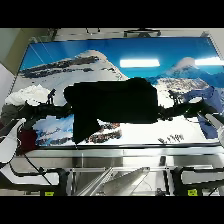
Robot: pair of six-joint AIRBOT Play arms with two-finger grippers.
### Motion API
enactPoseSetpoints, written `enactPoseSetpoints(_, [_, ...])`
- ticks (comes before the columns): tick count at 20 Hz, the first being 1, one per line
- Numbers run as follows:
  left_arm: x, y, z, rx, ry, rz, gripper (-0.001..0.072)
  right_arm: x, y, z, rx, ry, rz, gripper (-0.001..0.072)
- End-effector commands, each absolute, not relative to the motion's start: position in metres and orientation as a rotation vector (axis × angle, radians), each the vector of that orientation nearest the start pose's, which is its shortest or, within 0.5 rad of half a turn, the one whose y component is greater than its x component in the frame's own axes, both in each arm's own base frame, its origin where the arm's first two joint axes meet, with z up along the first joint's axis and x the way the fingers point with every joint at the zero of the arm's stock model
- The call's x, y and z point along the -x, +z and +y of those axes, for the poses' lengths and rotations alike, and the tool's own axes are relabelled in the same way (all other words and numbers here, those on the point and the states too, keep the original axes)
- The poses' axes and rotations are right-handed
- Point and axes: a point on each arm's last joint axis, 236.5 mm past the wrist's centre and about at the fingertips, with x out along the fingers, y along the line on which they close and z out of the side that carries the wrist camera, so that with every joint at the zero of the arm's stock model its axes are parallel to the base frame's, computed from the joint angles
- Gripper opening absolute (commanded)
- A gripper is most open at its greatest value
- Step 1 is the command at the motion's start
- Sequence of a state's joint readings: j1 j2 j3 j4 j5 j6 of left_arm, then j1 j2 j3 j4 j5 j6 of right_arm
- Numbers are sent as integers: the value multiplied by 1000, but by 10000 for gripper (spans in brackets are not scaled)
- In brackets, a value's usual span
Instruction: Fold the shirts.
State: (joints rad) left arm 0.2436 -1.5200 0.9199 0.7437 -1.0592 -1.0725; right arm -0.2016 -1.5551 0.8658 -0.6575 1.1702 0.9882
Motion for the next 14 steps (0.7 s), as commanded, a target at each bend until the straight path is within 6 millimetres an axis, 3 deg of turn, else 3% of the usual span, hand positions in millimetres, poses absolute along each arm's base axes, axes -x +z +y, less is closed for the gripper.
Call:
enactPoseSetpoints(1, [-372,-46,-64,661,-442,1287,12,-338,-55,111,-735,654,1387,20])
enactPoseSetpoints(3, [-371,9,-62,612,-481,1196,13,-350,-5,102,-722,702,1279,20])
enactPoseSetpoints(4, [-368,43,-62,584,-500,1137,13,-358,32,97,-727,728,1183,20])
enactPoseSetpoints(5, [-364,78,-61,550,-518,1071,13,-365,74,94,-735,763,1067,20])
enactPoseSetpoints(7, [-353,173,-68,487,-573,842,21,-369,185,88,-717,861,733,20])
enactPoseSetpoints(9, [-333,283,-74,417,-594,525,22,-350,289,80,-651,914,423,20])
enactPoseSetpoints(11, [-285,402,-82,277,-570,158,23,-307,385,79,-536,943,142,21])
enactPoseSetpoints(13, [-230,487,-83,115,-421,-139,23,-266,448,86,-404,913,-40,21])
enactPoseSetpoints(14, [-209,514,-81,56,-333,-241,24,-253,465,90,-340,882,-86,21])
